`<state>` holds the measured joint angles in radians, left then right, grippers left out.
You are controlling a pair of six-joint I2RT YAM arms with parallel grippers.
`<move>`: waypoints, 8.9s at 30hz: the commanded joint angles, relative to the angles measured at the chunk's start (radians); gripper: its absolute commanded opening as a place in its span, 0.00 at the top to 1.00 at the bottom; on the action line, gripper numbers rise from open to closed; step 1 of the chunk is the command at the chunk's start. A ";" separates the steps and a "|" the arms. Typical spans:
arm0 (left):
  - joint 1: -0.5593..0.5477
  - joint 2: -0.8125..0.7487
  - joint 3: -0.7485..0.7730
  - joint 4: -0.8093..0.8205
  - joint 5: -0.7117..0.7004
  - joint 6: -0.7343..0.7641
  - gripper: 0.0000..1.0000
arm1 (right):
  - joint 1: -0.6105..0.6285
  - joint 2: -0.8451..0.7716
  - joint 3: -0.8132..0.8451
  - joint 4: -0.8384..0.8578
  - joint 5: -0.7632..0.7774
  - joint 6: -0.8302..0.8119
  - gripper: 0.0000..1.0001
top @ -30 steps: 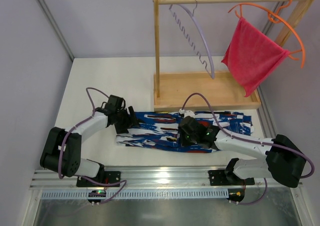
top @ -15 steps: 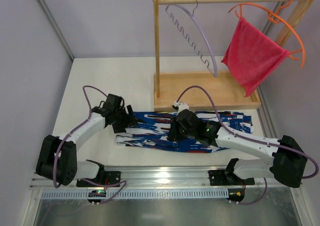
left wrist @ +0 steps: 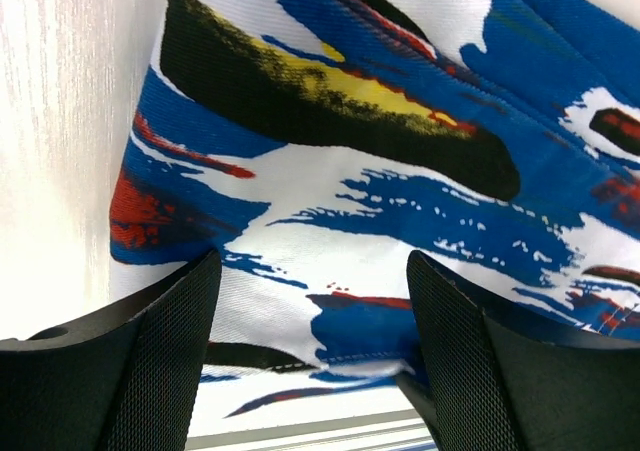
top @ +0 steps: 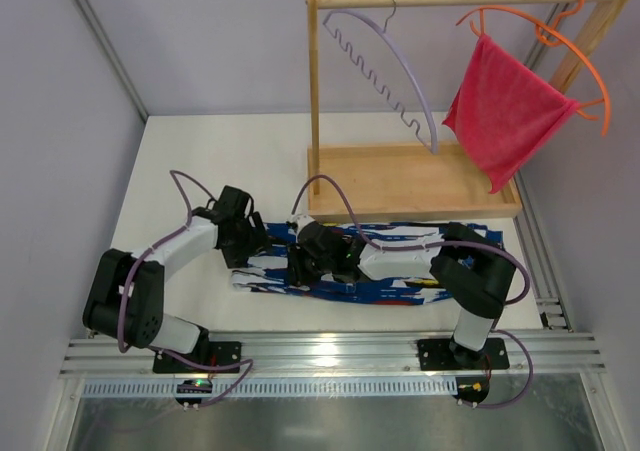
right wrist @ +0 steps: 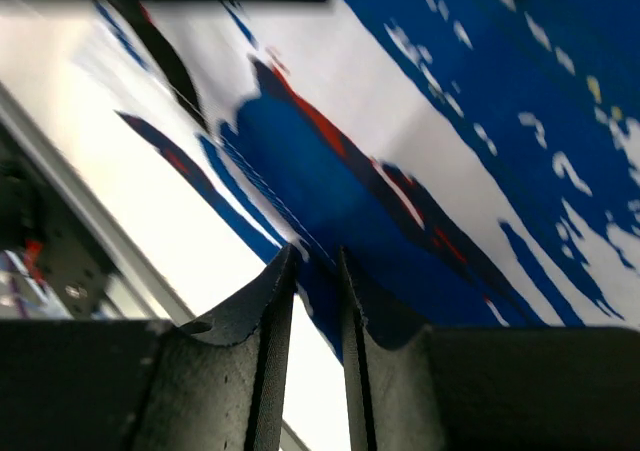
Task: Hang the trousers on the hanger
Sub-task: Fold the trousers
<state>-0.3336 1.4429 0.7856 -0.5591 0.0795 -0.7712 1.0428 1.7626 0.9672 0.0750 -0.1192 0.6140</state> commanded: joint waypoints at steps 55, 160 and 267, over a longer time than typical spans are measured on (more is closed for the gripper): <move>0.188 0.088 0.078 -0.068 -0.024 0.139 0.81 | -0.276 -0.253 -0.509 0.348 0.087 0.136 0.23; 0.105 0.099 0.132 -0.100 -0.036 0.121 1.00 | -0.876 -0.769 -0.258 -0.632 0.073 -0.143 0.96; 0.392 -0.130 0.052 -0.061 0.045 0.124 0.41 | -0.840 -0.696 -0.370 -0.538 -0.105 -0.152 0.49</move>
<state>0.0547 1.3060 0.8429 -0.6441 0.1162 -0.6682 0.1890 1.0752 0.5999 -0.5125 -0.2230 0.4484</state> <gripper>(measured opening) 0.592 0.521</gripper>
